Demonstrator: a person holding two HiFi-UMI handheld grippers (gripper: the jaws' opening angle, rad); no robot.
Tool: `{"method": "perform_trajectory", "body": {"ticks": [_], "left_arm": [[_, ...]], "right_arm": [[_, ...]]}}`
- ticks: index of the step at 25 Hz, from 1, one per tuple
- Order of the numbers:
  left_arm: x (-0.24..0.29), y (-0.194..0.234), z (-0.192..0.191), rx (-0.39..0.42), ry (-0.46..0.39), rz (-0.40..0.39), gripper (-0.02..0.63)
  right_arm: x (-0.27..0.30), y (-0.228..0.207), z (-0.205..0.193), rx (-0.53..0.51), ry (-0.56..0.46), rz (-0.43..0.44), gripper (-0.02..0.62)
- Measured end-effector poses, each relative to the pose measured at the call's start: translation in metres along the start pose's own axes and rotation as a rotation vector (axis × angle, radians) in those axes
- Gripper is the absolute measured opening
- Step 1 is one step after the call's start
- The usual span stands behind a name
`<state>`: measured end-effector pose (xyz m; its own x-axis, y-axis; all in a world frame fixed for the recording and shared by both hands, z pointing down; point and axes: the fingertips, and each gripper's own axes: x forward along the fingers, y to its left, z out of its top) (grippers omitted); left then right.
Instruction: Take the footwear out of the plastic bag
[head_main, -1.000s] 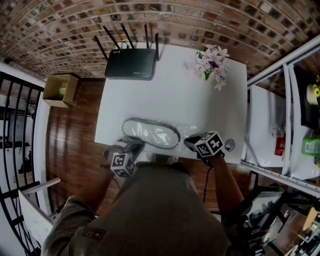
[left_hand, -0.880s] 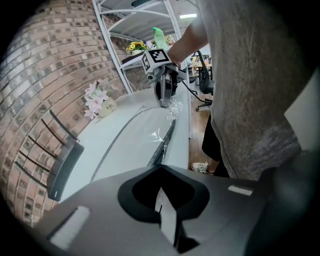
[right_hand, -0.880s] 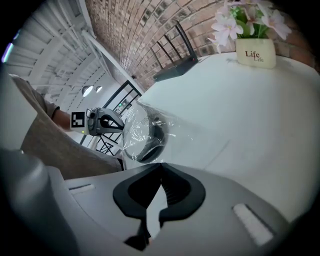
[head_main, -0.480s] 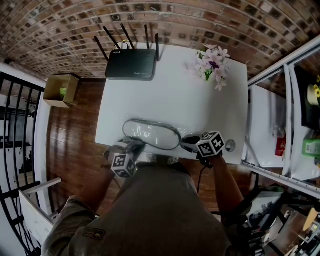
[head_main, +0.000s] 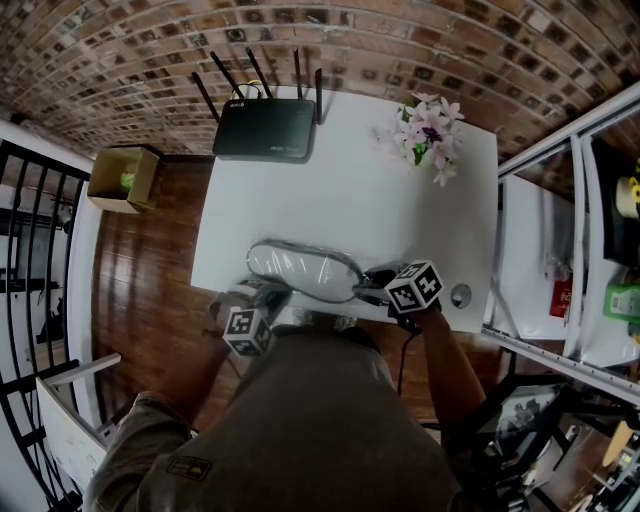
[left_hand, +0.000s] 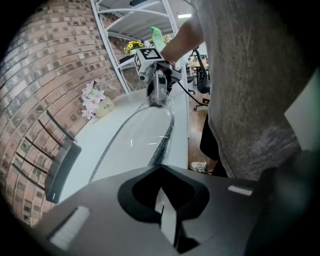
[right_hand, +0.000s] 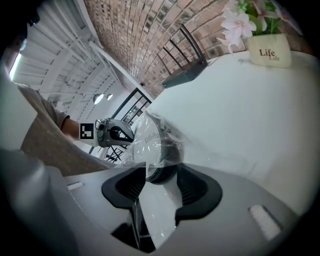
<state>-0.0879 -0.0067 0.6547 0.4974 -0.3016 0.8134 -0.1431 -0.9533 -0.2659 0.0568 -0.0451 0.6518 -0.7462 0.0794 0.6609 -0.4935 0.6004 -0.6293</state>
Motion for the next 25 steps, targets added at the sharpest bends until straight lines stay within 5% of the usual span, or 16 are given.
{"method": "perform_trajectory", "body": {"ticks": [10, 21, 25], "left_arm": [[-0.002, 0.007, 0.005, -0.004, -0.017, 0.024, 0.002], [0.0, 0.003, 0.0, 0.007, 0.004, 0.017, 0.002], [0.002, 0.002, -0.002, 0.005, 0.012, 0.012, 0.002]], "right_arm": [[-0.002, -0.009, 0.001, 0.081, -0.017, -0.021, 0.101], [0.0, 0.0, 0.0, 0.145, -0.008, 0.055, 0.218], [0.001, -0.006, -0.001, 0.151, -0.012, 0.032, 0.152]]}}
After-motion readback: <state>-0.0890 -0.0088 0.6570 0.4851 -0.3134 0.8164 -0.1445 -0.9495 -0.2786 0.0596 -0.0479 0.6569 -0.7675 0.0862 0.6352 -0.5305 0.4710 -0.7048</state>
